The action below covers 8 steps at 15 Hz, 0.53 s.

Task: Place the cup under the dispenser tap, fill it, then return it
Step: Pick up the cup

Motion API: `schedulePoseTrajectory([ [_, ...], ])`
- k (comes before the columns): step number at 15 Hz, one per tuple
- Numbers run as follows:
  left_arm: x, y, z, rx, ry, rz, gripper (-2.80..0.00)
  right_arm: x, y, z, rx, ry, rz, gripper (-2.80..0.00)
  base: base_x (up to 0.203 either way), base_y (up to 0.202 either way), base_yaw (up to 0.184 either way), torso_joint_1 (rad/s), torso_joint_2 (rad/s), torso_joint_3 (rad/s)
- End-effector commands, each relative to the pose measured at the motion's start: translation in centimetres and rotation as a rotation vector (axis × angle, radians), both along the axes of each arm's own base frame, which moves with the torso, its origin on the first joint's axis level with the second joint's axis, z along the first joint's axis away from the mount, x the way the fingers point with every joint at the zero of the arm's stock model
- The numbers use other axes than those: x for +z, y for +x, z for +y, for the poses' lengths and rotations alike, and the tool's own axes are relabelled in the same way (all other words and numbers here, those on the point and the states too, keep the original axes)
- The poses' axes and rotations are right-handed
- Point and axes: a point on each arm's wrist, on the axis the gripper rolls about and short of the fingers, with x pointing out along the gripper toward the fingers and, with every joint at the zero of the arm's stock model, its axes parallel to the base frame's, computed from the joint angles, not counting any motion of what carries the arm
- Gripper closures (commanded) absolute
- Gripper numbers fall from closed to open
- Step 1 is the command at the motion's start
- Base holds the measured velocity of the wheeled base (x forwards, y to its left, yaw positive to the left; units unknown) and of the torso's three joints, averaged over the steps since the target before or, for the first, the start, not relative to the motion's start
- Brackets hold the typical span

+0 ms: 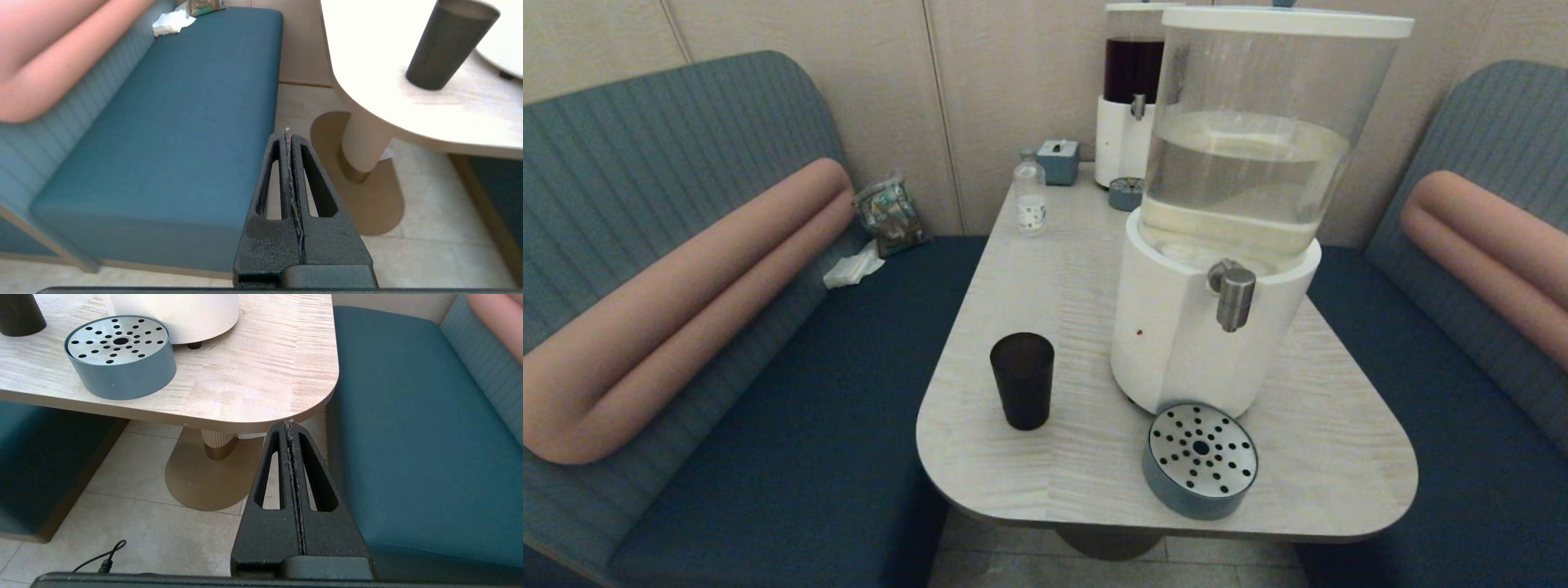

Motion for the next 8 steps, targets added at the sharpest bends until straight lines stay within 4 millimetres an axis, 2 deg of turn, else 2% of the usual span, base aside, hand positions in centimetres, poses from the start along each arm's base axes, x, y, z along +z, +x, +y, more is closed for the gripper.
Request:
schedulePoseTrajectory([
  [1,0.0,0.0,0.0,0.003,-0.014,-0.01,0.0,0.0,0.0,0.0,0.001,0.0,-0.002,0.0,0.0,0.0,0.0,0.0,0.0,0.0],
  [6,0.2,-0.1,0.0,0.001,0.003,-0.015,0.0,0.0,0.0,0.0,0.001,-0.001,-0.002,0.0,0.0,0.0,0.0,0.0,0.0,0.0],
  [7,0.8,-0.2,0.0,-0.007,0.007,-0.026,0.0,0.0,0.0,0.0,0.001,-0.001,-0.002,0.0,0.0,0.0,0.0,0.0,0.0,0.0],
  [8,2.3,-0.5,0.0,-0.02,0.006,-0.049,0.0,0.0,0.0,0.0,0.001,0.001,-0.002,0.0,0.0,0.0,0.0,0.0,0.0,0.0],
])
